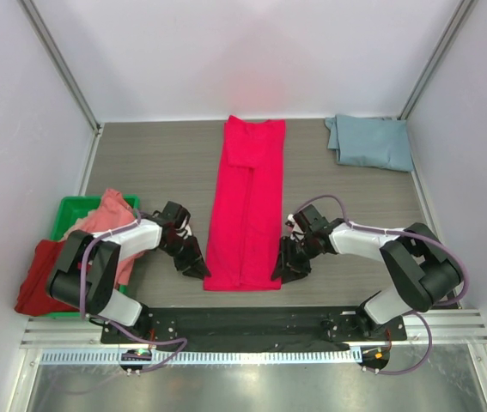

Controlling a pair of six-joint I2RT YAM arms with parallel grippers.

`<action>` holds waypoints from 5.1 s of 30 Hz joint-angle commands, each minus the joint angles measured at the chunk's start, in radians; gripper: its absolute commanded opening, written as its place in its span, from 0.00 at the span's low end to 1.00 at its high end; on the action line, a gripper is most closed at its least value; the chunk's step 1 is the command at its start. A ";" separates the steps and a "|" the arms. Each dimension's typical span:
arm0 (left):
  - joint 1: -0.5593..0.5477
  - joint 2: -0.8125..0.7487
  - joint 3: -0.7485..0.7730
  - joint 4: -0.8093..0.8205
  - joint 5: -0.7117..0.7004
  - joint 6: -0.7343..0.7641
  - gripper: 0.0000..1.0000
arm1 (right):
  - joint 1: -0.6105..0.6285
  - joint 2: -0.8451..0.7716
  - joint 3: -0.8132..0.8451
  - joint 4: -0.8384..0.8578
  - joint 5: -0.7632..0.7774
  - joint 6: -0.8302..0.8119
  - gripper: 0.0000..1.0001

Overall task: Fold and stack the t-shirts
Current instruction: Fold the tshirt

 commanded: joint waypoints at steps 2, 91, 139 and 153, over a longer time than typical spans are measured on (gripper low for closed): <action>-0.032 0.003 -0.024 -0.013 -0.016 0.020 0.20 | 0.014 -0.001 -0.010 0.015 0.017 0.014 0.37; 0.159 0.532 0.715 -0.068 0.073 0.310 0.52 | -0.370 0.350 0.398 0.095 -0.078 -0.080 0.50; 0.135 0.132 0.504 0.007 0.179 0.190 0.00 | -0.319 -0.119 0.354 -0.132 -0.060 -0.268 0.01; 0.078 0.176 0.666 0.001 0.134 0.244 0.00 | -0.330 -0.175 0.305 -0.114 -0.054 -0.273 0.02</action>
